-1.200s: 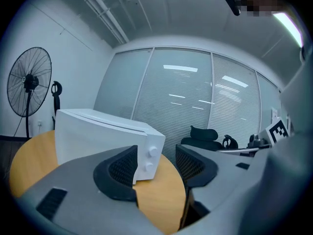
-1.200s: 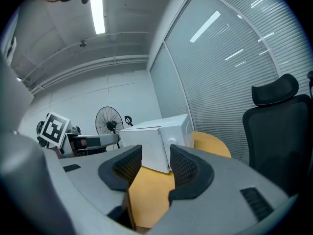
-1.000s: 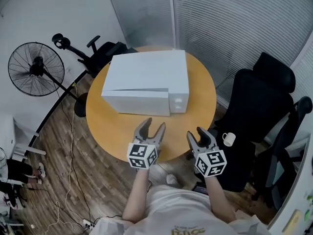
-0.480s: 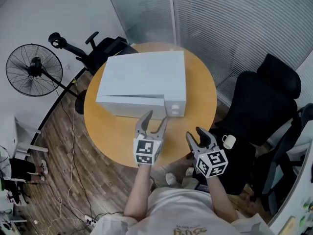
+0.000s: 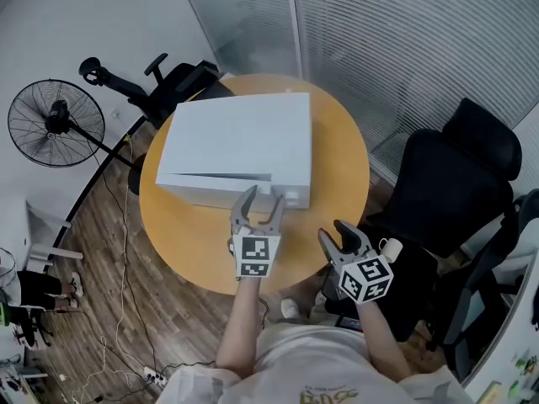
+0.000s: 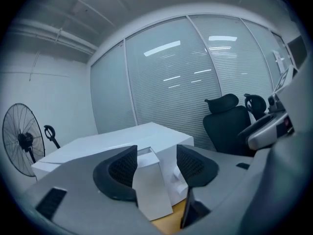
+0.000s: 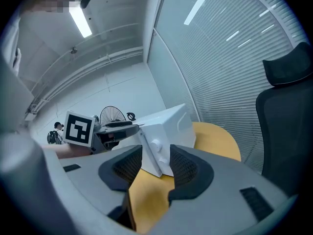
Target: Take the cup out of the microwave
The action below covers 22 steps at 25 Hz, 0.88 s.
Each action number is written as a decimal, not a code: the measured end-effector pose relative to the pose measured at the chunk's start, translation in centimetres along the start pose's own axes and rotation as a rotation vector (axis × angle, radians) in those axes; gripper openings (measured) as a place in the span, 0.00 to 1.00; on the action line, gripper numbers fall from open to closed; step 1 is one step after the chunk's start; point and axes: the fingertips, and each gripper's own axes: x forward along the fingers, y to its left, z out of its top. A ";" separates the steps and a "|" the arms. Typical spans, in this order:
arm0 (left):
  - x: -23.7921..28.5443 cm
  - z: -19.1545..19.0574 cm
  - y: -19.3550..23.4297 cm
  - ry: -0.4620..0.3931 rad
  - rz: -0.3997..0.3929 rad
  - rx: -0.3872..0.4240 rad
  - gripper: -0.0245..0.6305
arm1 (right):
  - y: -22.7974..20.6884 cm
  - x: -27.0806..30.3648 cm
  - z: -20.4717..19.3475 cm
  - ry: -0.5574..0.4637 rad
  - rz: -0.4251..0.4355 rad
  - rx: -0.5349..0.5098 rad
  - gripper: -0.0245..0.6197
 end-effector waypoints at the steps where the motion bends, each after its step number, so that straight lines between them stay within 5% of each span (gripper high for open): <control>1: 0.4 -0.1 0.0 0.013 0.008 0.029 0.44 | -0.3 0.1 0.0 0.001 0.001 0.002 0.31; 10: 1.6 -1.5 0.6 0.090 0.046 0.142 0.43 | -0.6 0.4 -0.9 0.020 0.022 0.048 0.30; 22: 2.6 -1.3 0.6 0.087 0.066 0.279 0.39 | -0.7 0.5 -0.5 -0.004 0.007 0.072 0.30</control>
